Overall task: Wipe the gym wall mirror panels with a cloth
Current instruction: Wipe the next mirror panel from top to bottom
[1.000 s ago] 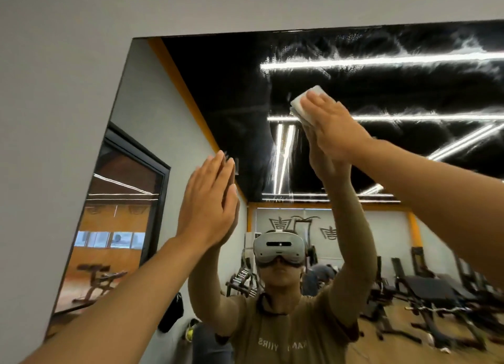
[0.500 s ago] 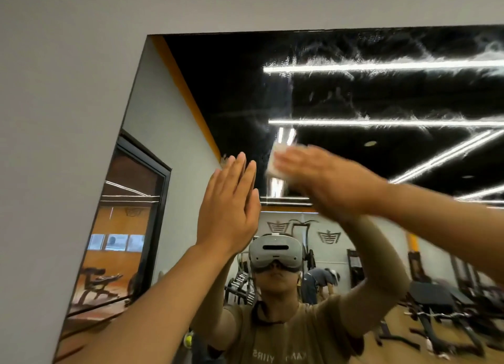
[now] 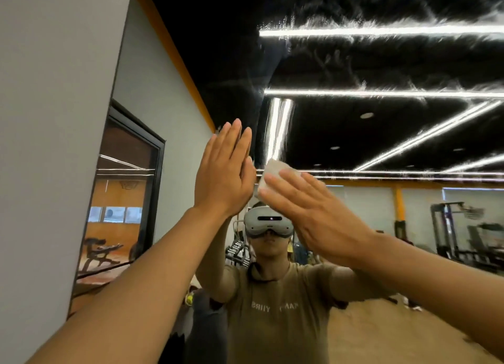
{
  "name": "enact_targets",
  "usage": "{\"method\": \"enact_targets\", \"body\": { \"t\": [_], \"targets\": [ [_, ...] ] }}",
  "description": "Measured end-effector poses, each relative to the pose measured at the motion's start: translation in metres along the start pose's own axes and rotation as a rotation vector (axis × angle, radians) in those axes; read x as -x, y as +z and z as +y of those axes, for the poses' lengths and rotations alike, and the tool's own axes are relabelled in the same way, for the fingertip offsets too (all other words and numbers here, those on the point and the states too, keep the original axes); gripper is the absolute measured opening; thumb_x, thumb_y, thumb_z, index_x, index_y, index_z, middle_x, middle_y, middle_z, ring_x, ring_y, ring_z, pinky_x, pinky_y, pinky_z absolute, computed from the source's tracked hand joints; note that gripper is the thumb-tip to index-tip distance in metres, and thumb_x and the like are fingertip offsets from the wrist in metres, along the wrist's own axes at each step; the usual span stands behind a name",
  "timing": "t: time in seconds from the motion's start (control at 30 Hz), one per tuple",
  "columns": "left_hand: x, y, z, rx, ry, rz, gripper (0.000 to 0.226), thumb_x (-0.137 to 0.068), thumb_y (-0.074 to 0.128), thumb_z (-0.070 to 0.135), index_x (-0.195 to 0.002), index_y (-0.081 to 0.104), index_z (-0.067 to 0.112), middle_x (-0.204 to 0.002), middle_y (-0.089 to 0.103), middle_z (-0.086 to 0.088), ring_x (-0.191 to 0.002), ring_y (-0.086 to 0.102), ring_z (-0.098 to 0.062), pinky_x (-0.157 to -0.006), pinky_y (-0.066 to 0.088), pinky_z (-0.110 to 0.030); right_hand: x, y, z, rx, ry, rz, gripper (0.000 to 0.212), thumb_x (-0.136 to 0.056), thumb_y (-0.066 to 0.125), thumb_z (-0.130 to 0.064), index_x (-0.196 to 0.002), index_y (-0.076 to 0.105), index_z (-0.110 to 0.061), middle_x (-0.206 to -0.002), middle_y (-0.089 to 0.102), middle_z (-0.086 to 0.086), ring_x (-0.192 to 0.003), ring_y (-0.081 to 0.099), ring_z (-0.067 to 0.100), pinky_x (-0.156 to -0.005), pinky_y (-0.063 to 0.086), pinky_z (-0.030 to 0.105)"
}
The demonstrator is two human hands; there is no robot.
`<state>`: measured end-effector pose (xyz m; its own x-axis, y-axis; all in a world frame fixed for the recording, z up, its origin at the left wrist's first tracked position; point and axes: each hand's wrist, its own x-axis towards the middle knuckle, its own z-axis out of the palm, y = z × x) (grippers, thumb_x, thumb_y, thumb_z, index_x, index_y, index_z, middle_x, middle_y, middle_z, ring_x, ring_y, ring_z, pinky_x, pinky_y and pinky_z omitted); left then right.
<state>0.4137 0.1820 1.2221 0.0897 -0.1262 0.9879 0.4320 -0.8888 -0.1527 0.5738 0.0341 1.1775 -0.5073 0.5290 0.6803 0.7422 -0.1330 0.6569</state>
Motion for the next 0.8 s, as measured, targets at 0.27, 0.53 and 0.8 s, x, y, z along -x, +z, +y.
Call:
{"method": "enact_targets", "body": {
  "t": [0.27, 0.53, 0.8],
  "targets": [
    [0.0, -0.001, 0.001, -0.023, 0.003, 0.012, 0.056, -0.1, 0.03, 0.031, -0.153, 0.032, 0.013, -0.162, 0.024, -0.008, -0.151, 0.016, -0.022, -0.123, 0.006, -0.034, 0.057, -0.009, 0.026, 0.131, -0.192, -0.137, 0.067, -0.097, 0.039, -0.021, -0.158, 0.014, -0.029, -0.166, 0.007, -0.001, -0.153, 0.001, 0.02, -0.123, 0.002, 0.038],
    [0.001, -0.001, 0.002, -0.073, -0.001, -0.032, 0.065, -0.099, 0.027, 0.047, -0.156, 0.025, 0.016, -0.165, 0.017, -0.005, -0.153, 0.008, -0.019, -0.122, -0.004, -0.028, 0.015, -0.036, 0.066, -0.129, 0.544, 0.227, 0.059, -0.097, 0.028, -0.021, -0.156, 0.022, -0.023, -0.165, 0.015, 0.004, -0.153, -0.001, 0.019, -0.12, -0.012, 0.027],
    [0.002, -0.005, 0.004, -0.157, -0.018, -0.105, 0.079, -0.095, 0.024, 0.063, -0.158, 0.017, 0.016, -0.166, 0.009, -0.005, -0.153, 0.003, -0.02, -0.123, -0.001, -0.035, 0.137, 0.021, -0.054, 0.046, -0.162, -0.101, 0.064, -0.096, 0.038, -0.021, -0.158, 0.02, -0.024, -0.165, 0.015, 0.0, -0.153, 0.009, 0.022, -0.123, 0.006, 0.042]
  ]
}}
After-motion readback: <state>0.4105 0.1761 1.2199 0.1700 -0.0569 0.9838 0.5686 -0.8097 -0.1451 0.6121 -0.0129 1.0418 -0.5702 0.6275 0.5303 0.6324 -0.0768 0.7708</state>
